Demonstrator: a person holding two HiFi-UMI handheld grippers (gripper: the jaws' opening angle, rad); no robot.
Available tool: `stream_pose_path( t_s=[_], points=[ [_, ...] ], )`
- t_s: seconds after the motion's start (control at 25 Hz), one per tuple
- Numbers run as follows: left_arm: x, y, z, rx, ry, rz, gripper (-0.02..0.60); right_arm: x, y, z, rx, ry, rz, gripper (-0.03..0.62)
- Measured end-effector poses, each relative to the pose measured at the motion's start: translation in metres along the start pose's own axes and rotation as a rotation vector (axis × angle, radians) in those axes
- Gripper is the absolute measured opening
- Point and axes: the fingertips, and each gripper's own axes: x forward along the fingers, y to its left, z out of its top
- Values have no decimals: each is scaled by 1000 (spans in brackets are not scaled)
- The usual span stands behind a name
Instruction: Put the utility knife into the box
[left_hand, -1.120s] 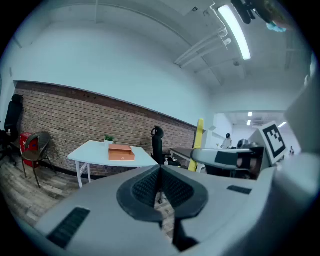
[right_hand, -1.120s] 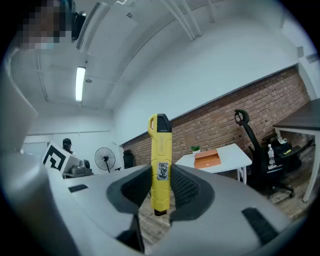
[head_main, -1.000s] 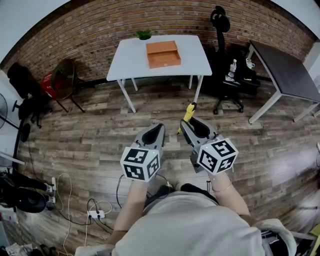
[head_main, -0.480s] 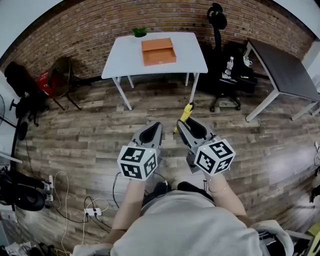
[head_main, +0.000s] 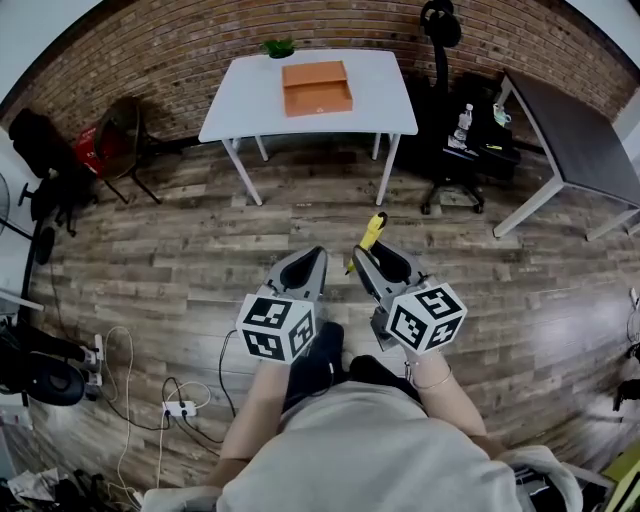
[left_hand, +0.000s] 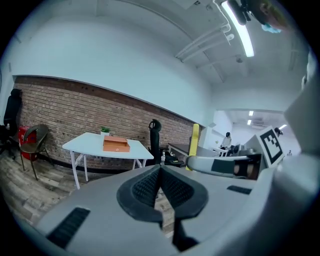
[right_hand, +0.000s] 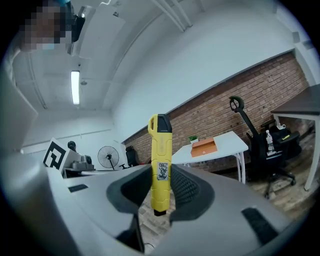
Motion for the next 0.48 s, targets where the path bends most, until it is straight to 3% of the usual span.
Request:
stream_pose_path(
  t_s=[0.28,0.48],
  points=[
    [44,27,13,3,-5,-13,6,37,-34,1,8,23,-14,112],
    [91,81,32,-8,4,-40,6,99,-60,24,-9,9,-12,112]
  ],
)
